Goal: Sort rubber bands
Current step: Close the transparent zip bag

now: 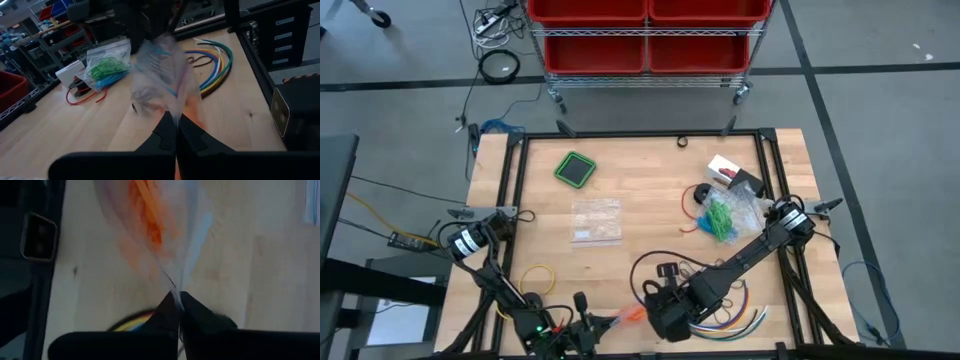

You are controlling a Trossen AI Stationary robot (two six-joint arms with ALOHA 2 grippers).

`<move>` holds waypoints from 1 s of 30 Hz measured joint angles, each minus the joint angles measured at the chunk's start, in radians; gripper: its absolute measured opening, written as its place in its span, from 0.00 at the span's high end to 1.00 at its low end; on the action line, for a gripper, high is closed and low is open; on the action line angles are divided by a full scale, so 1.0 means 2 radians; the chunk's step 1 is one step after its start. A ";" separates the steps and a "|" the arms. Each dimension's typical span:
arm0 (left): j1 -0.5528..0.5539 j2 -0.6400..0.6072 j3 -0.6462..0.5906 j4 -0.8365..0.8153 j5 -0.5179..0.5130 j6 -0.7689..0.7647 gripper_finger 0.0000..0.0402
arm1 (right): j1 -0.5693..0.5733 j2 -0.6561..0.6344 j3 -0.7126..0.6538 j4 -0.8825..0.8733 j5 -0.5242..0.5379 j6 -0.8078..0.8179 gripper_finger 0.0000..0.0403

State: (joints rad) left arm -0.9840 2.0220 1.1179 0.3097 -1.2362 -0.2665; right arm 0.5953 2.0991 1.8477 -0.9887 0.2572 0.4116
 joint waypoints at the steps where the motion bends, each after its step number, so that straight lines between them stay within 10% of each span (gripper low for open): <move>1: 0.000 0.000 0.000 -0.001 0.000 0.000 1.00 | 0.000 0.000 0.000 -0.007 0.000 0.003 1.00; 17: 0.000 0.000 0.000 -0.013 0.050 0.000 0.98 | 0.003 0.000 0.017 -0.037 0.000 0.017 1.00; 30: 0.001 0.000 0.000 0.040 0.019 0.000 0.60 | 0.009 0.000 0.035 -0.066 -0.010 0.020 1.00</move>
State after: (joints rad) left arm -0.9816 2.0216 1.1179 0.3891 -1.1987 -0.2669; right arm 0.6137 2.0987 1.9173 -1.1198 0.2382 0.4507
